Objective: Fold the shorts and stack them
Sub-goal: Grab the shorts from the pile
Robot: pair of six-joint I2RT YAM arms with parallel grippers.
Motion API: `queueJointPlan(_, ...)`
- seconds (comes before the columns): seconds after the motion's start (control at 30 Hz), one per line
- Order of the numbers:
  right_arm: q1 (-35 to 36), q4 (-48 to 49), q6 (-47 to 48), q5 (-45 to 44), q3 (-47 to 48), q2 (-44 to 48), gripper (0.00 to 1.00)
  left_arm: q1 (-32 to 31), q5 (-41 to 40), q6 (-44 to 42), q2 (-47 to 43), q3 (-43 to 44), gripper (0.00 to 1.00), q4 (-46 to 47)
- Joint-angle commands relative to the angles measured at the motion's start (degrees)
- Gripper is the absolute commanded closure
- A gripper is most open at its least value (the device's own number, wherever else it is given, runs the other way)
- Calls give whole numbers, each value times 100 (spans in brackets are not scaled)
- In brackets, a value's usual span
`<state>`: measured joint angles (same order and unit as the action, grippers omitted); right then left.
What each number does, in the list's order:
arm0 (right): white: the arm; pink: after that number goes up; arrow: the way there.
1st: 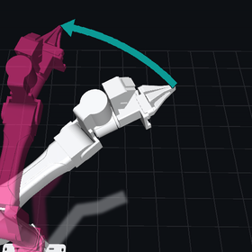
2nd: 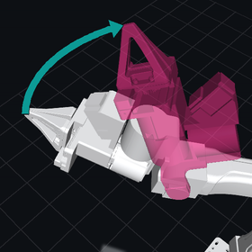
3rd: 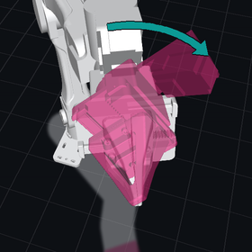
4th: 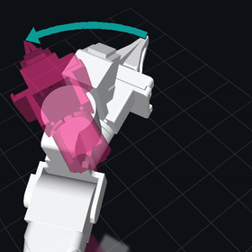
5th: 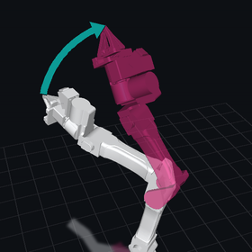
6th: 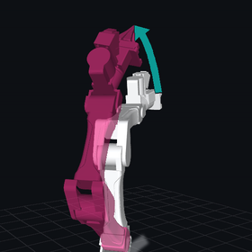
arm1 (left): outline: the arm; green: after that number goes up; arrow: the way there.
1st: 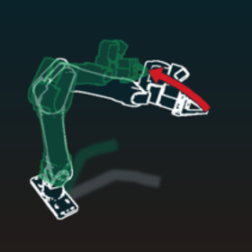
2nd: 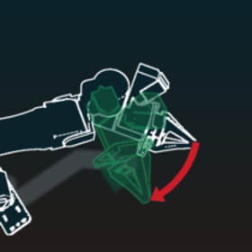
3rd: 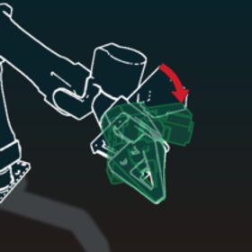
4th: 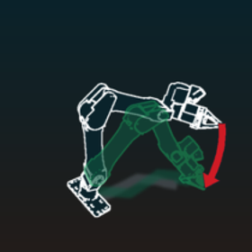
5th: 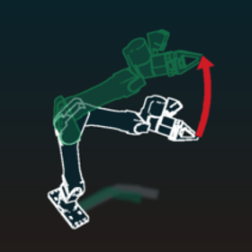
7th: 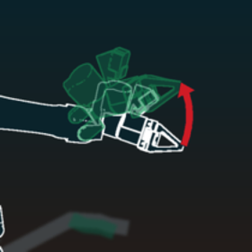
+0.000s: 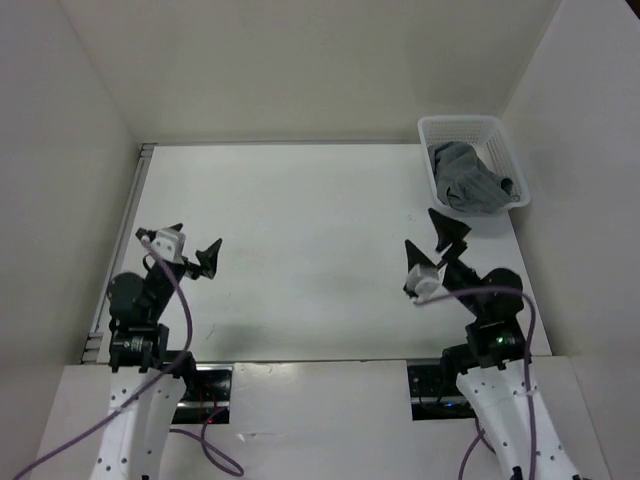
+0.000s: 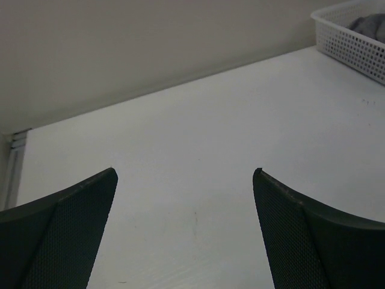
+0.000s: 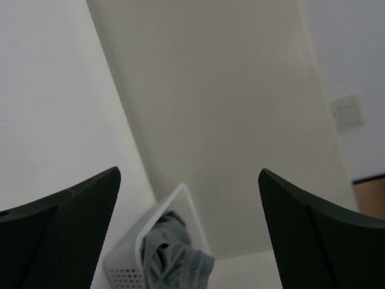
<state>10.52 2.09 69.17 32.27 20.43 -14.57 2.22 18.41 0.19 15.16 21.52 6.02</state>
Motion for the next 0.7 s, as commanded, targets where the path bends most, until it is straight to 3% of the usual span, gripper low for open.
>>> queueJointPlan(0.0, 107, -574, -2067, -1086, 1714, -1509, 0, 42, 546, -19, 1745, 1295, 0, -818)
queueJointPlan(0.03, 108, -908, -3327, -1483, 2650, -2001, 0, 42, 741, -19, 2189, 1685, 0, -1170)
queueJointPlan(0.1, 169, -1735, -4311, -2379, 3534, -3574, 0, 42, 1084, -19, 3468, 2459, 0, -2032)
queueJointPlan(0.17, 169, -2358, -5337, -3872, 4678, -5142, 0, -11, 1252, -19, 4229, 3426, 0, -2419)
queueJointPlan(0.23, 91, -2642, -5877, -4918, 5496, -5984, 0, -81, 1252, -19, 5187, 3919, 0, -2579)
queueJointPlan(0.33, -330, -2608, -6695, -5037, 5919, -6672, 4, -204, 1130, -19, 5901, 4317, 0, -2720)
queueJointPlan(0.5, -1314, -3134, -8327, -5468, 6964, -7611, 4, -827, -38, -19, 6165, 4264, 0, -2597)
queueJointPlan(0.67, -1597, -2969, -8314, -5995, 6914, -8000, 4, -1021, -303, -19, 6403, 4142, 0, -2597)
